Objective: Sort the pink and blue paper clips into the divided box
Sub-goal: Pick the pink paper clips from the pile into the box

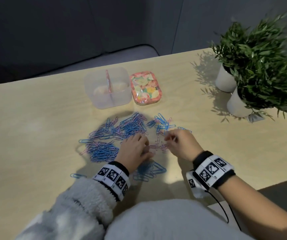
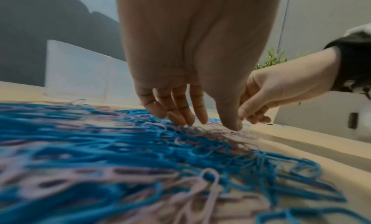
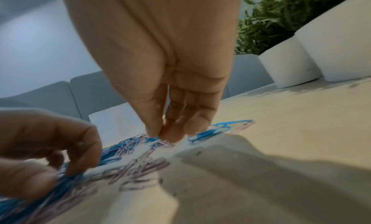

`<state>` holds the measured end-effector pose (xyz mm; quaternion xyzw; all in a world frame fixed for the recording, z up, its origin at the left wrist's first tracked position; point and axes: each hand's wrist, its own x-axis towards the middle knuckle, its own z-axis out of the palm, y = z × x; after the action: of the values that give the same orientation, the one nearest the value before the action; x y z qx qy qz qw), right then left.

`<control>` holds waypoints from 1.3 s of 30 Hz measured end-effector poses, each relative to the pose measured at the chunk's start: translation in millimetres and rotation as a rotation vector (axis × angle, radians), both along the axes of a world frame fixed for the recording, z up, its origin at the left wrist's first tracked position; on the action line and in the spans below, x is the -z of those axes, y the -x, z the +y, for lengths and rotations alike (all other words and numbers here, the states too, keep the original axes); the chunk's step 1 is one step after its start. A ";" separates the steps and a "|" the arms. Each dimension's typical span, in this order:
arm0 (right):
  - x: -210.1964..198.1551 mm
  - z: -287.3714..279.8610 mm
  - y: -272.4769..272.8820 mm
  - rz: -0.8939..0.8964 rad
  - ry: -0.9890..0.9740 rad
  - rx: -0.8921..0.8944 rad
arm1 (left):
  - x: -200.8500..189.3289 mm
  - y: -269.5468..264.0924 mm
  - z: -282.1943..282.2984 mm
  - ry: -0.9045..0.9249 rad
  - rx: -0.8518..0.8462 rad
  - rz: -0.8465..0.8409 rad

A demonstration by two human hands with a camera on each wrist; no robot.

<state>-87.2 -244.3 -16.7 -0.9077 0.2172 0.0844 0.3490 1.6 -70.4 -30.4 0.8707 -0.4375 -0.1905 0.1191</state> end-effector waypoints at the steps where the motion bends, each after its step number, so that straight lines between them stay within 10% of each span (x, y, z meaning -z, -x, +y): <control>1: -1.6 0.3 -7.0 -0.032 0.026 0.030 | -0.1 -1.8 7.8 -0.002 -0.006 0.013; 9: 6.6 -7.3 -12.7 -0.037 0.145 0.074 | -2.2 -13.7 41.4 -0.025 0.010 -0.035; 17: 15.6 43.3 -15.7 -0.096 0.181 -0.437 | -2.1 4.2 29.9 0.030 0.077 -0.130; 27: 10.7 18.2 -0.8 -0.147 0.092 -0.095 | -2.2 5.2 39.1 0.083 0.112 -0.125; 39: 1.9 8.4 36.1 0.131 -0.016 -0.107 | -13.2 1.9 25.1 -0.097 0.140 -0.052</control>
<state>-123.3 -235.9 -18.6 -0.9077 0.1904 0.1639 0.3361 -0.3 -45.2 -17.2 0.8474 -0.4905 -0.1967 0.0517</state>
